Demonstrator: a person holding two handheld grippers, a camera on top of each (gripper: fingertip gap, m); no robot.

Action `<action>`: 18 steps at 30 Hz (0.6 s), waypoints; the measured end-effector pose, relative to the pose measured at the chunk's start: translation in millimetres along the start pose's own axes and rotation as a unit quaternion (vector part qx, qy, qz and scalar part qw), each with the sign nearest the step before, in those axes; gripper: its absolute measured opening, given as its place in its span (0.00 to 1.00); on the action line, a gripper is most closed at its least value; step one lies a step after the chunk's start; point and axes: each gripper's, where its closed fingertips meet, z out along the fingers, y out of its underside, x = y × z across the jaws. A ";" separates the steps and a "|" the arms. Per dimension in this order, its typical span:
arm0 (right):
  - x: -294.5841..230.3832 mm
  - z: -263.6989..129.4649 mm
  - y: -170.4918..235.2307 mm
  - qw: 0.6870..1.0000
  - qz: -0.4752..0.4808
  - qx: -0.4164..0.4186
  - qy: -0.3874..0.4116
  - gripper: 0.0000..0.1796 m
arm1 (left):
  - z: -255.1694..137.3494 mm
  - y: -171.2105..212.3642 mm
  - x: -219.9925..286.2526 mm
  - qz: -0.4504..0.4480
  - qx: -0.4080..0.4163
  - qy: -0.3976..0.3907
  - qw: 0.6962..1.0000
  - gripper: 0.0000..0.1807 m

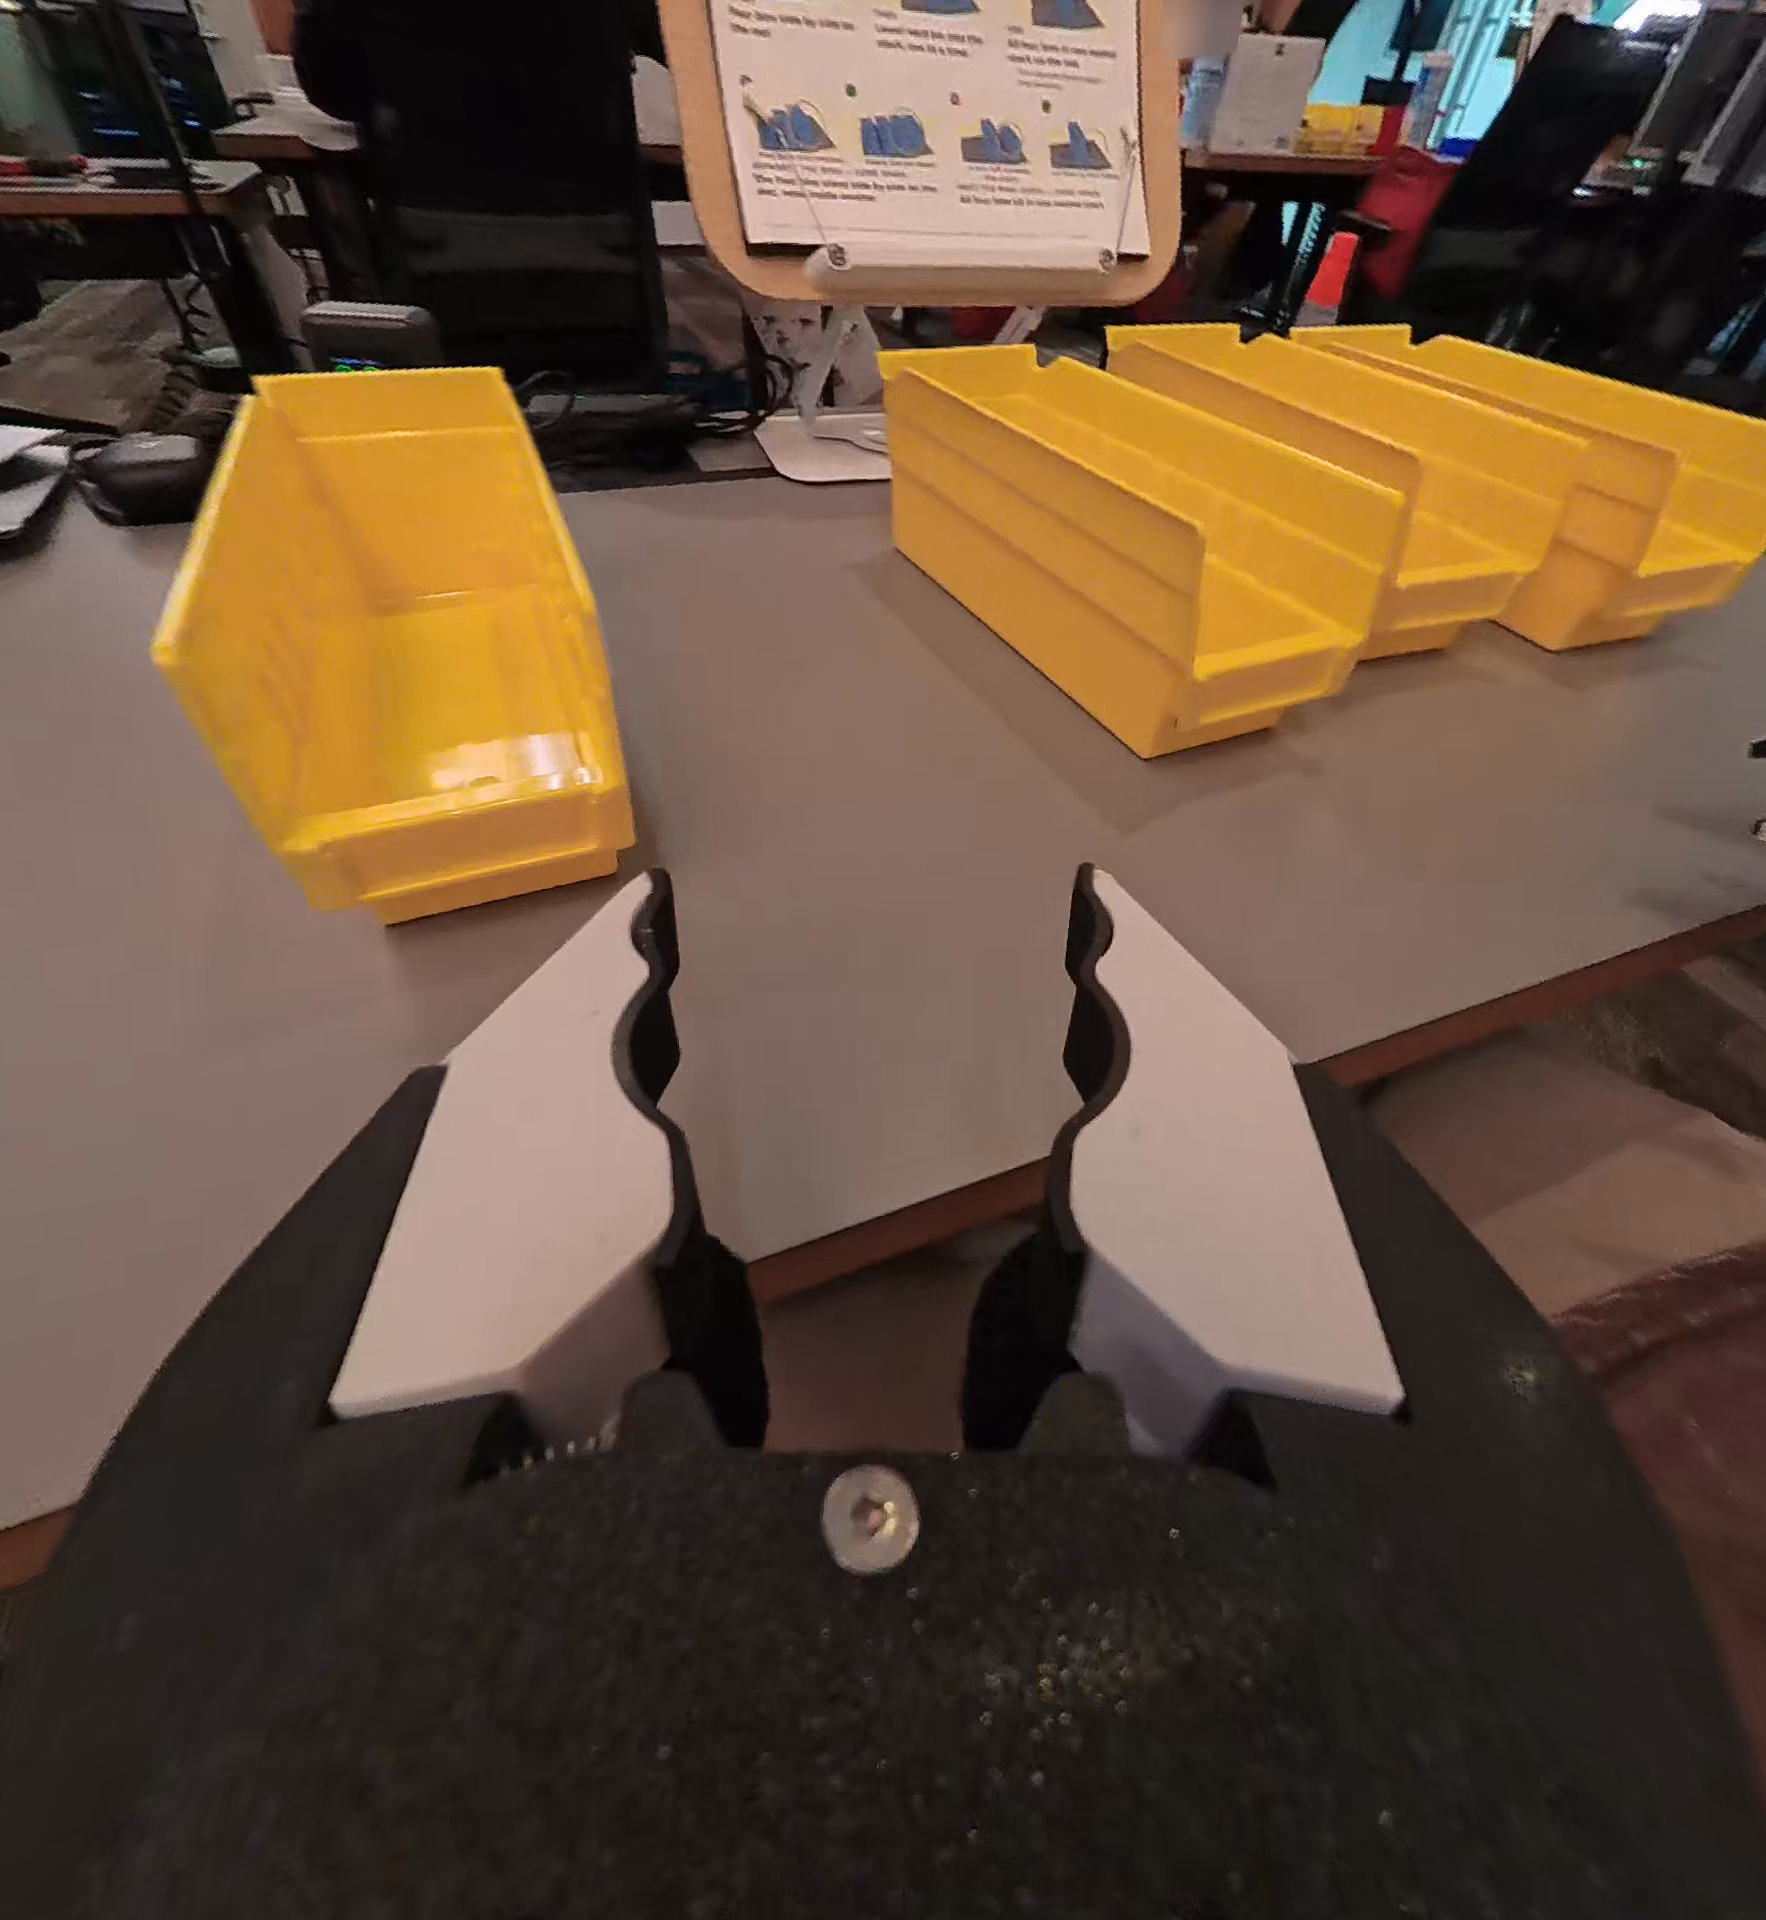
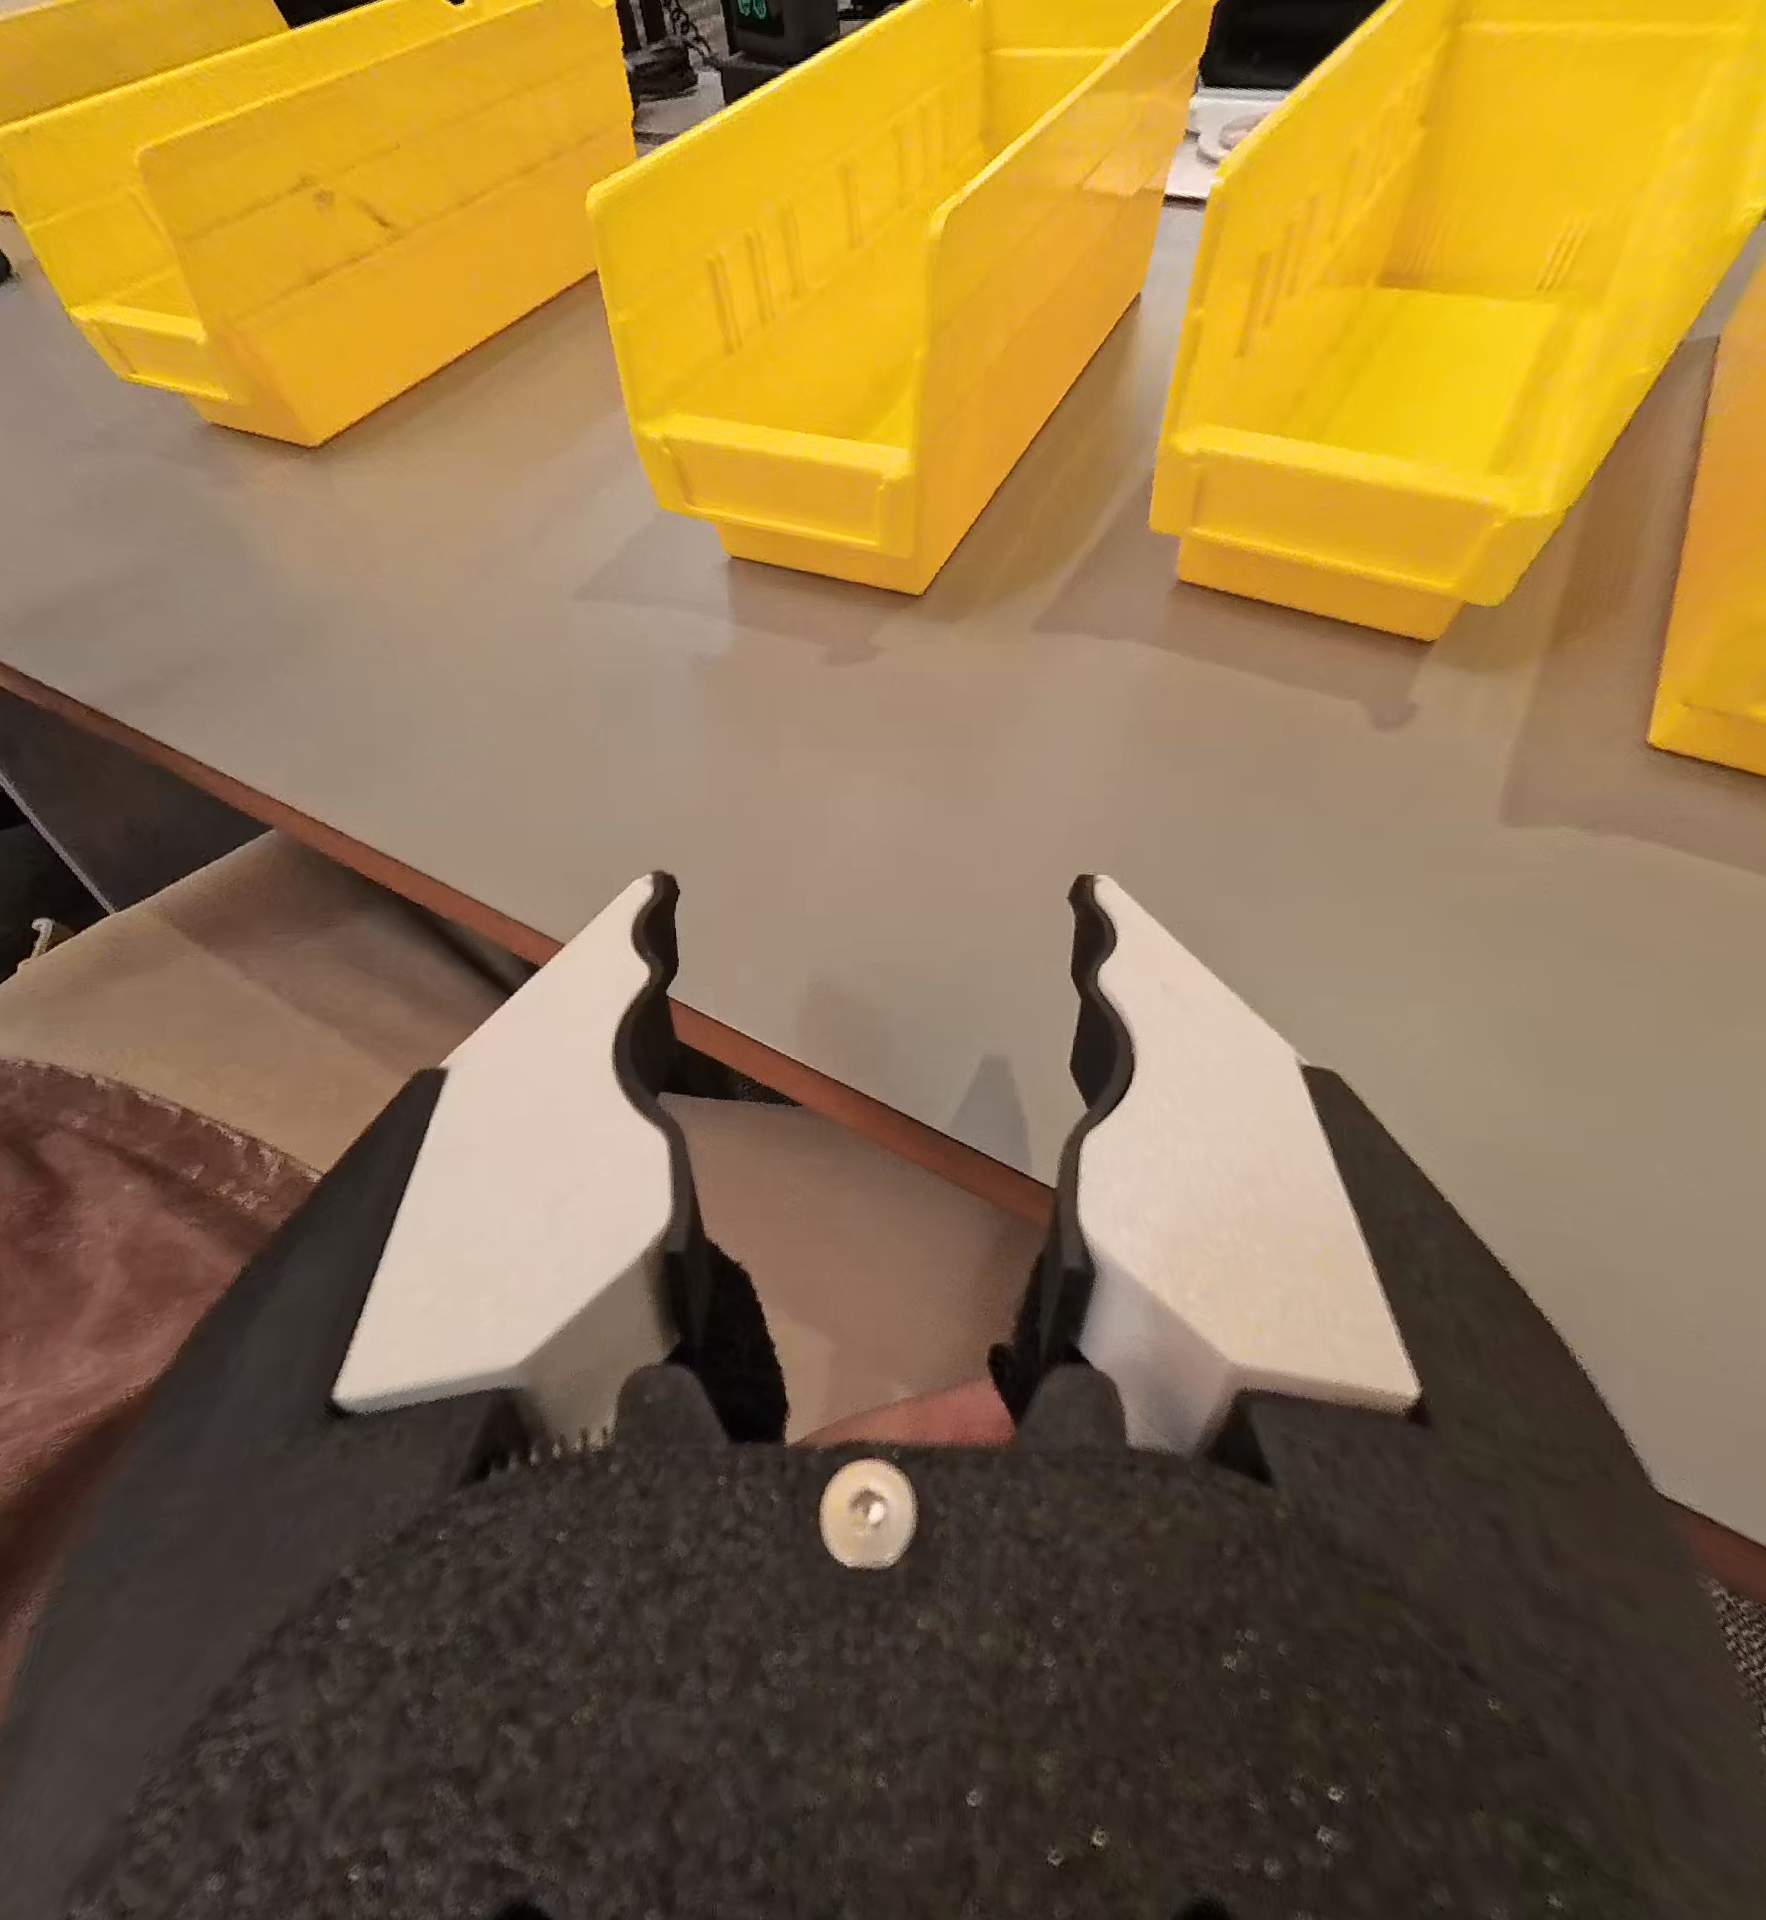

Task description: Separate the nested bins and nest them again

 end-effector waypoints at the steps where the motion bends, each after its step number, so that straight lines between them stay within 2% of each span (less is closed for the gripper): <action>1: -1.2 1.5 0.8 1.000 0.001 -0.002 -0.001 0.42 | 3.2 1.3 2.1 -0.001 -0.004 0.007 1.000 0.40; 4: -5.4 3.4 2.4 1.000 -0.006 -0.006 0.000 0.42 | 7.7 7.4 8.1 -0.026 -0.016 0.031 0.999 0.41; 7: -9.5 2.6 5.2 1.000 -0.015 -0.010 -0.003 0.43 | 6.1 9.2 16.2 -0.058 -0.021 0.061 0.996 0.36; 18: -6.5 -6.8 10.9 1.000 -0.016 -0.015 0.001 0.42 | 11.5 12.1 19.1 -0.012 -0.031 0.039 0.999 0.35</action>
